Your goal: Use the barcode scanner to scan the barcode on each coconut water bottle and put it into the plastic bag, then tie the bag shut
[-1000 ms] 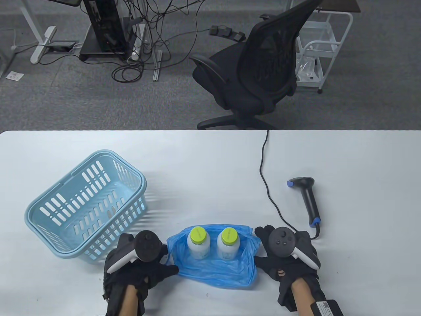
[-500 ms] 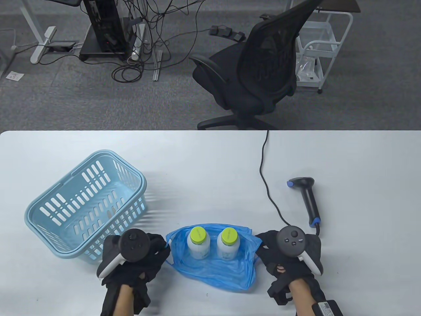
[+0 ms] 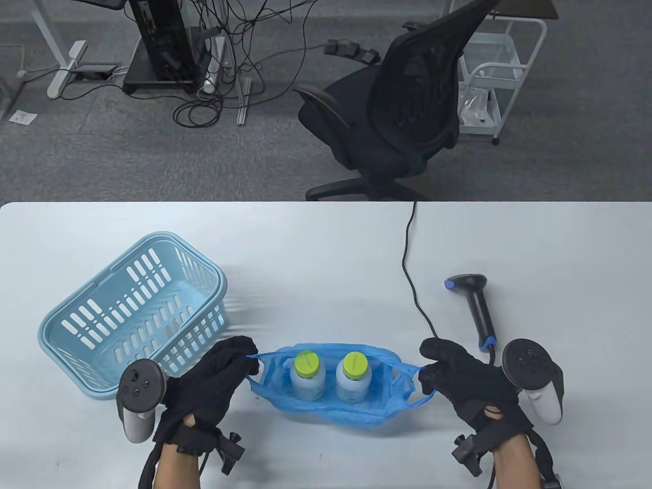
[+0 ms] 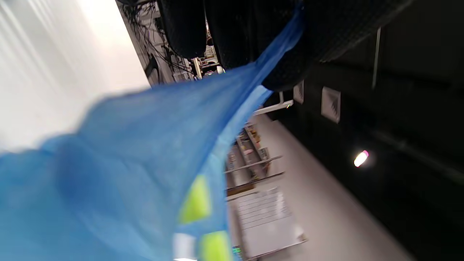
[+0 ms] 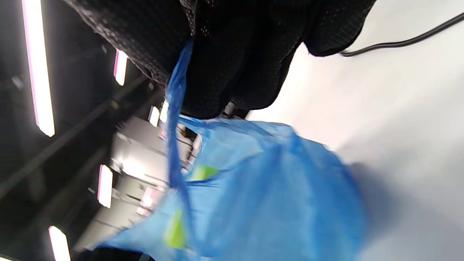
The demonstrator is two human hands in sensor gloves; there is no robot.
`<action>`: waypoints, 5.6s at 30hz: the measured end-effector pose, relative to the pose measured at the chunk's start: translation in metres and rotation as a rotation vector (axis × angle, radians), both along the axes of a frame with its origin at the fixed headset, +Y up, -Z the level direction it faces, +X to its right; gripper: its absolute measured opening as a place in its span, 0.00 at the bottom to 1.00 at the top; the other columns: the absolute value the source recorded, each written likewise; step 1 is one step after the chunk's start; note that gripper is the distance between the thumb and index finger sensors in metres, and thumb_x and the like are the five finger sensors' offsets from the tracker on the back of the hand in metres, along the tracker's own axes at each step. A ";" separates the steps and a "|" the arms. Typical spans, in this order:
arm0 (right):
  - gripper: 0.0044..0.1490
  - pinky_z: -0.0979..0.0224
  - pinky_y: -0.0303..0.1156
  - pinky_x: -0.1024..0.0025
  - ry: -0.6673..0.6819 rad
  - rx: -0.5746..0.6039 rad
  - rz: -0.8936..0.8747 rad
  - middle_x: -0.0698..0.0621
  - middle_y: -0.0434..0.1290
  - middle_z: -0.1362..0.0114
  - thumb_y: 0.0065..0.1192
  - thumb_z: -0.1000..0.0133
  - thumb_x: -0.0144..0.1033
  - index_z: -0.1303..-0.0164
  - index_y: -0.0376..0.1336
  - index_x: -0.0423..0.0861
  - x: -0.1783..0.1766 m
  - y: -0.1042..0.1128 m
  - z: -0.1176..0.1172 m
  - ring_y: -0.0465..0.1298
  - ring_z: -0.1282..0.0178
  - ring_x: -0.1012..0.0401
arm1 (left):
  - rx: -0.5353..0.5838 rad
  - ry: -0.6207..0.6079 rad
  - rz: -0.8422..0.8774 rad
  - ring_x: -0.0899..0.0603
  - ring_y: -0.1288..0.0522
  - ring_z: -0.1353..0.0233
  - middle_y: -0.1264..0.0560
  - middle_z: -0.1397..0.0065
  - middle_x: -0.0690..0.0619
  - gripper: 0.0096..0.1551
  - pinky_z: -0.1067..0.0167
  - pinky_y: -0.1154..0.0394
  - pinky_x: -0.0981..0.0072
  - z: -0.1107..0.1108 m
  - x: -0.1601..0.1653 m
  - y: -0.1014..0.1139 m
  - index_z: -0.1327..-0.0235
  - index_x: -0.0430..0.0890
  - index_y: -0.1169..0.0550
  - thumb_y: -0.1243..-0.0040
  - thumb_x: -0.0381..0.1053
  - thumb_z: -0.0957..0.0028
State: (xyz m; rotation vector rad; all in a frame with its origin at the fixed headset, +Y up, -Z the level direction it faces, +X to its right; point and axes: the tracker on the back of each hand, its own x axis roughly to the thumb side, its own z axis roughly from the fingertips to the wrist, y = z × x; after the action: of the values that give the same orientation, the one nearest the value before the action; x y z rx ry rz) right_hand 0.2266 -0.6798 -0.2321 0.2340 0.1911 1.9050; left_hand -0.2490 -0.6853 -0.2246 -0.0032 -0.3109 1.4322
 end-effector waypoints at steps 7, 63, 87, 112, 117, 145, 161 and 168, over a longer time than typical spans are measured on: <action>0.36 0.22 0.62 0.40 -0.072 0.255 -0.281 0.55 0.78 0.40 0.68 0.41 0.39 0.24 0.57 0.46 -0.008 0.041 0.002 0.77 0.27 0.52 | 0.056 -0.215 0.341 0.29 0.45 0.10 0.35 0.12 0.50 0.20 0.23 0.55 0.22 -0.011 0.018 0.019 0.39 0.47 0.17 0.38 0.60 0.29; 0.25 0.17 0.52 0.34 0.039 0.585 0.469 0.49 0.67 0.25 0.61 0.40 0.42 0.34 0.65 0.47 -0.116 0.068 -0.015 0.62 0.17 0.45 | 0.056 -0.176 0.035 0.47 0.12 0.56 0.13 0.47 0.57 0.24 0.51 0.16 0.49 -0.031 0.102 -0.002 0.22 0.52 0.23 0.40 0.56 0.29; 0.54 0.21 0.46 0.28 0.113 0.390 0.442 0.41 0.46 0.12 0.70 0.45 0.53 0.16 0.45 0.49 -0.132 0.014 -0.005 0.49 0.15 0.36 | 0.341 -0.147 -0.302 0.50 0.16 0.45 0.18 0.31 0.58 0.17 0.37 0.22 0.47 -0.016 0.118 0.023 0.40 0.59 0.17 0.24 0.44 0.39; 0.46 0.24 0.49 0.28 0.071 0.157 -0.072 0.38 0.57 0.15 0.60 0.42 0.59 0.19 0.55 0.46 -0.106 -0.012 -0.022 0.55 0.18 0.35 | 0.577 0.039 -0.242 0.54 0.14 0.30 0.21 0.26 0.63 0.17 0.28 0.21 0.52 -0.007 0.120 0.018 0.44 0.61 0.15 0.23 0.41 0.41; 0.24 0.23 0.57 0.33 -0.079 0.221 -0.048 0.50 0.75 0.31 0.70 0.44 0.47 0.41 0.72 0.49 -0.100 0.000 -0.017 0.69 0.22 0.45 | 0.548 0.008 -0.228 0.53 0.14 0.30 0.21 0.25 0.61 0.17 0.28 0.21 0.53 -0.009 0.118 0.016 0.42 0.60 0.15 0.23 0.42 0.40; 0.23 0.21 0.56 0.35 -0.157 0.159 0.323 0.50 0.77 0.37 0.65 0.43 0.44 0.44 0.71 0.44 -0.040 -0.017 -0.006 0.71 0.23 0.47 | 0.118 0.037 -0.484 0.36 0.25 0.18 0.26 0.15 0.50 0.24 0.25 0.36 0.30 -0.011 0.026 -0.024 0.30 0.47 0.14 0.42 0.54 0.31; 0.22 0.21 0.56 0.35 -0.162 0.110 0.363 0.50 0.77 0.37 0.64 0.43 0.44 0.44 0.71 0.44 -0.034 -0.027 -0.007 0.70 0.23 0.47 | 0.046 0.025 -0.500 0.35 0.27 0.17 0.27 0.15 0.49 0.24 0.24 0.37 0.30 -0.011 0.017 -0.033 0.30 0.47 0.14 0.42 0.53 0.31; 0.24 0.22 0.56 0.35 -0.161 0.176 0.381 0.49 0.75 0.34 0.64 0.41 0.47 0.41 0.70 0.45 -0.039 -0.018 -0.002 0.69 0.22 0.45 | 0.114 0.058 -0.576 0.34 0.37 0.12 0.35 0.10 0.48 0.28 0.22 0.42 0.30 -0.005 0.019 -0.018 0.22 0.53 0.20 0.38 0.61 0.32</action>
State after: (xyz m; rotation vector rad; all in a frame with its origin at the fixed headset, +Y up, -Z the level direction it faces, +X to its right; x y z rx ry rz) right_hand 0.1873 -0.6976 -0.2337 0.1685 -0.0462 2.3122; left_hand -0.2299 -0.7029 -0.2298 0.0389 -0.3121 0.8414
